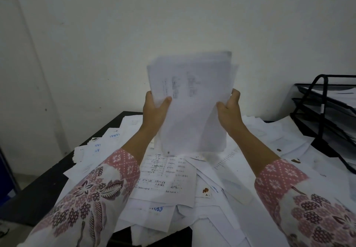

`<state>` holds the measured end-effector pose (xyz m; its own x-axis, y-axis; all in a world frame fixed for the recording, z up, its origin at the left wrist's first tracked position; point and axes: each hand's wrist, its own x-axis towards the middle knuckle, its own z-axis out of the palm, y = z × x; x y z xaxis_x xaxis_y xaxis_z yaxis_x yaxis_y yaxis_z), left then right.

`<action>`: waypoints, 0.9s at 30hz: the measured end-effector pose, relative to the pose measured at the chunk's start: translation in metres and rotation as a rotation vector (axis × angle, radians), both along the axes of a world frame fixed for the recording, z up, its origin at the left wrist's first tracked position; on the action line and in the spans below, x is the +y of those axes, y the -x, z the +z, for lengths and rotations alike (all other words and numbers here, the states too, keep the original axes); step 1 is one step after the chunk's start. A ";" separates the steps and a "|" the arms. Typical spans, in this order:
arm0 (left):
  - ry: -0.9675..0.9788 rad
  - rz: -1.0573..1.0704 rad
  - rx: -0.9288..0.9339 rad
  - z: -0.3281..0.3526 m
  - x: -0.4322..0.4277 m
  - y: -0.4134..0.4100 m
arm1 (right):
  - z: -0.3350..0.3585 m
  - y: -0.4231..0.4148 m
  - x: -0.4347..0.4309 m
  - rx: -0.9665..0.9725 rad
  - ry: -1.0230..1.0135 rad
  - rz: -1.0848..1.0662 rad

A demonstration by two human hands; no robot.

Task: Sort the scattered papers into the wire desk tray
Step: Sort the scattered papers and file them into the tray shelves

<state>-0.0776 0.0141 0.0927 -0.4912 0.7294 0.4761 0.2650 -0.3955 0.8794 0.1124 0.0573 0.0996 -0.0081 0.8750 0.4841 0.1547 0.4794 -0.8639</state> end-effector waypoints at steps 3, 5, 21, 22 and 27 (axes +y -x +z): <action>-0.025 0.000 0.027 0.000 -0.001 -0.004 | 0.001 0.003 -0.001 -0.043 -0.006 0.008; -0.034 0.017 0.070 -0.001 0.000 -0.005 | 0.002 0.004 -0.002 -0.074 -0.021 -0.007; 0.157 0.044 0.038 -0.017 -0.002 -0.007 | -0.004 -0.007 0.005 -0.223 0.092 -0.104; 0.174 0.040 0.044 -0.017 -0.003 -0.009 | -0.004 -0.007 0.004 -0.203 0.105 -0.087; 0.163 0.032 0.091 -0.018 -0.004 -0.012 | -0.006 -0.010 0.003 -0.225 0.065 -0.106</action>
<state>-0.0661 0.0104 0.0748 -0.4751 0.7857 0.3962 0.3568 -0.2396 0.9029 0.1225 0.0605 0.0932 -0.0164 0.9058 0.4234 0.3929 0.3952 -0.8303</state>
